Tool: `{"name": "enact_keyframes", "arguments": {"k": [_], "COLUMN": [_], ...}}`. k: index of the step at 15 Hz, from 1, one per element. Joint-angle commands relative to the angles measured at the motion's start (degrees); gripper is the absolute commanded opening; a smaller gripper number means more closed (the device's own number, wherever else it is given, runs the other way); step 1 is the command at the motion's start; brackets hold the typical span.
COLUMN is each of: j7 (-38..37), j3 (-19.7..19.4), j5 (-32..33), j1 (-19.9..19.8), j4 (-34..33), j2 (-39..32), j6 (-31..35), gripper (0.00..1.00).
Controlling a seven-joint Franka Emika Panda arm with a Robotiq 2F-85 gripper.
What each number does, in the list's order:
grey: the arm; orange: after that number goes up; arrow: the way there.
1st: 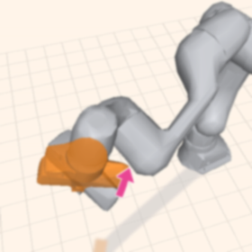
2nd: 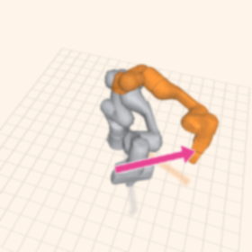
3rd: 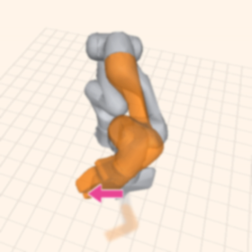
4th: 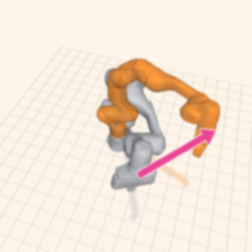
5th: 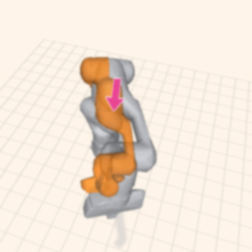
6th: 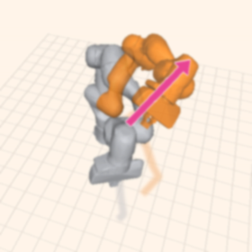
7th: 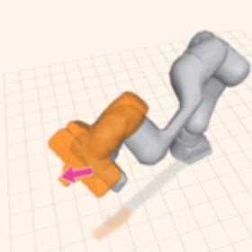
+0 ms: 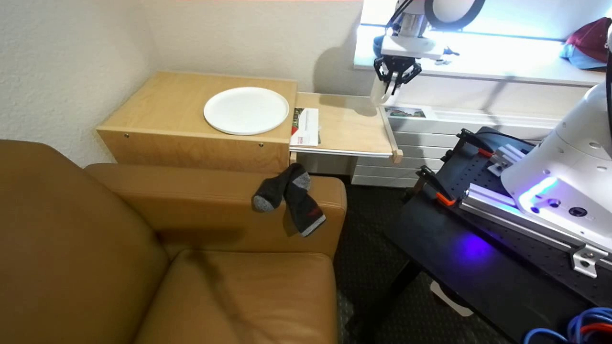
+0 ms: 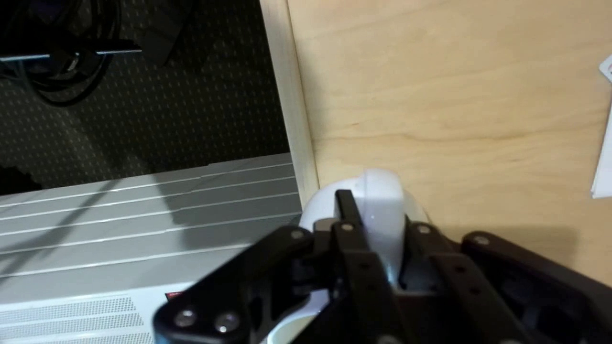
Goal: Pour the content from the mug into the bowl
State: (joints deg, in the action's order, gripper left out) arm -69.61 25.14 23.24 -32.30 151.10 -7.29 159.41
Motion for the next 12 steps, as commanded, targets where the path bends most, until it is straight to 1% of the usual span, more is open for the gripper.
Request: {"name": "enact_keyframes", "arguments": {"k": [1, 4, 6, 7, 8, 10, 12], "j7": [15.41, 28.61, 38.05, 40.69, 42.52, 43.73, 45.38], "j3": [4.88, 4.00, 1.82, -9.26, -12.00, -21.18, -27.38], "j5": [-16.06, -31.94, -42.25, -43.97, -44.21, -40.77, -37.89], "j1": [-7.39, -9.08, -9.24, 0.00, 0.55, 5.28, 8.01], "j4": [2.09, -0.83, -2.71, -4.53, -6.07, -10.48, -16.85], "j2": [5.86, 8.67, 12.72, 13.76, 15.09, 16.87, 17.26], "j6": [0.76, -2.48, -6.81, -9.39, -12.23, -17.76, -23.79], "gripper": [0.04, 0.04, 0.04, 0.04, 0.04, 0.04, 0.04]}}
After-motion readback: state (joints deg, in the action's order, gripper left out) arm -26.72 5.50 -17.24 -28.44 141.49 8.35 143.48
